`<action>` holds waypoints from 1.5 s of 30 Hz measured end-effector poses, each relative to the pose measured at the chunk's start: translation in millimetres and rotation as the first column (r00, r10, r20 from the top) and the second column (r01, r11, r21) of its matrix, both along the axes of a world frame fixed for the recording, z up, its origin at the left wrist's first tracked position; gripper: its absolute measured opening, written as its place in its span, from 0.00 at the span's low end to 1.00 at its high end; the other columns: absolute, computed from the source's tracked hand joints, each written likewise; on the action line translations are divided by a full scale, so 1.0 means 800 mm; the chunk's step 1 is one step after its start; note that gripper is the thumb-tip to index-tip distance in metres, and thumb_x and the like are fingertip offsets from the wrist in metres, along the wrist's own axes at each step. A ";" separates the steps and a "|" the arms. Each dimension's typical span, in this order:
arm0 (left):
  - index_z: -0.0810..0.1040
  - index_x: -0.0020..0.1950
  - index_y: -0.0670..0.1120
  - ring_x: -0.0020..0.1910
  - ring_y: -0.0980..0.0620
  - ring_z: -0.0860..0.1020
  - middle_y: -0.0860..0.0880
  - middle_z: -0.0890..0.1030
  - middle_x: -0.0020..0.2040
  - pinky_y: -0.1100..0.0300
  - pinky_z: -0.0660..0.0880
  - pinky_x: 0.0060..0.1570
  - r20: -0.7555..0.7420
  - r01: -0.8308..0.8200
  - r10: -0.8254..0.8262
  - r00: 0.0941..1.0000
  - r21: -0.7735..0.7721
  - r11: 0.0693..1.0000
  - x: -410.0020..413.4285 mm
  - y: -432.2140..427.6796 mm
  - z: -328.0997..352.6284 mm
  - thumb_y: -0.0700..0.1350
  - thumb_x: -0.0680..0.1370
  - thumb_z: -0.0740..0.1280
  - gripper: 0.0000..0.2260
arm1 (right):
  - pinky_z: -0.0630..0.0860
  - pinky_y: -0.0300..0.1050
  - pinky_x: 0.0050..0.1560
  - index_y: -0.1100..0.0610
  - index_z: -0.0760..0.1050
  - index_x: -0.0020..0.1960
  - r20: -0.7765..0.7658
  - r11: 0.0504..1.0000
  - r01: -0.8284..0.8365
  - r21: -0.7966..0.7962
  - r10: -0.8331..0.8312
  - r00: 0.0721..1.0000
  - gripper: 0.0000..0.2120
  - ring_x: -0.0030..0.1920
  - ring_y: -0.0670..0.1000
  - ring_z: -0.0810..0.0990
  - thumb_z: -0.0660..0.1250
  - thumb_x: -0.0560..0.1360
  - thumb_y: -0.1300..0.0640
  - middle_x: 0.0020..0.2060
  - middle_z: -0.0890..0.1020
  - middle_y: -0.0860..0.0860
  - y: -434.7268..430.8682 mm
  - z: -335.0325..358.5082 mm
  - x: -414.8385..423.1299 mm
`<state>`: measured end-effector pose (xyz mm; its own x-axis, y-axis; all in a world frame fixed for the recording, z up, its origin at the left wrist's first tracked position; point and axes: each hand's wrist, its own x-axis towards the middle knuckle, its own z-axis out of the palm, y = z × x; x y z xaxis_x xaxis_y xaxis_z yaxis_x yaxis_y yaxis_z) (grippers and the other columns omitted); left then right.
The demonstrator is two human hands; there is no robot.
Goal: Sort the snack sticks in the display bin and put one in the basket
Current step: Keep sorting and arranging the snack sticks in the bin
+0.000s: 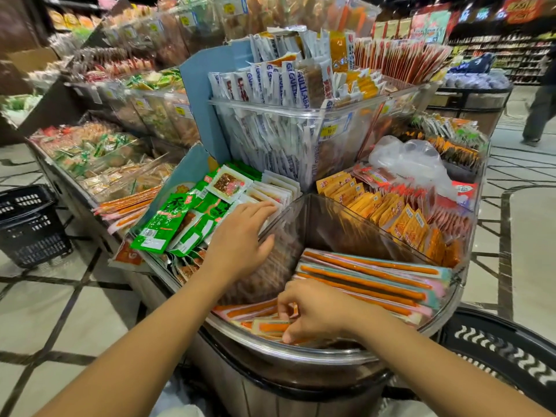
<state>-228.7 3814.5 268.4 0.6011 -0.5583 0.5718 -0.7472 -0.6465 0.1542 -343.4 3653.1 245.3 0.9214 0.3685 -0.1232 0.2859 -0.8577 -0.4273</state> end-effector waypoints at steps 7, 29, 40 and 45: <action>0.75 0.71 0.47 0.68 0.50 0.72 0.51 0.76 0.70 0.53 0.70 0.70 0.025 -0.001 0.001 1.000 -0.006 1.000 -0.001 0.000 0.000 0.49 0.77 0.70 0.23 | 0.73 0.40 0.35 0.63 0.75 0.45 0.098 0.670 0.260 0.695 -0.447 0.889 0.10 0.32 0.44 0.77 0.76 0.73 0.63 0.36 0.81 0.57 -0.039 0.044 -0.022; 0.80 0.57 0.55 0.51 0.63 0.75 0.60 0.81 0.51 0.63 0.72 0.53 -0.208 0.233 -0.228 0.951 -0.002 0.973 -0.077 -0.027 0.000 0.63 0.79 0.63 0.15 | 0.74 0.47 0.28 0.63 0.77 0.49 0.144 0.423 0.204 0.883 -0.658 0.740 0.18 0.23 0.56 0.78 0.52 0.86 0.56 0.38 0.86 0.58 -0.092 0.140 -0.071; 0.79 0.41 0.54 0.35 0.63 0.75 0.59 0.78 0.34 0.61 0.70 0.39 -0.575 0.319 -0.378 0.725 -0.206 0.925 -0.090 -0.049 -0.021 0.48 0.81 0.68 0.08 | 0.76 0.47 0.30 0.57 0.79 0.41 0.085 0.472 0.355 0.807 -0.688 0.720 0.08 0.29 0.55 0.80 0.72 0.77 0.57 0.30 0.81 0.55 -0.076 0.060 -0.043; 0.82 0.41 0.52 0.34 0.57 0.80 0.52 0.83 0.34 0.57 0.76 0.40 -0.660 0.275 -0.359 0.660 -0.232 0.933 -0.089 -0.048 -0.021 0.51 0.77 0.72 0.07 | 0.78 0.55 0.36 0.63 0.77 0.38 0.097 0.522 0.396 0.756 -0.686 0.721 0.15 0.28 0.55 0.81 0.72 0.78 0.55 0.27 0.81 0.58 -0.073 0.026 -0.033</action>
<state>-300.0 3776.2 251.9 0.6430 -0.7526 0.1419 -0.5635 -0.3394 0.7532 -370.1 3594.7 266.1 0.8801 -0.3776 0.2878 0.1099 -0.4276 -0.8973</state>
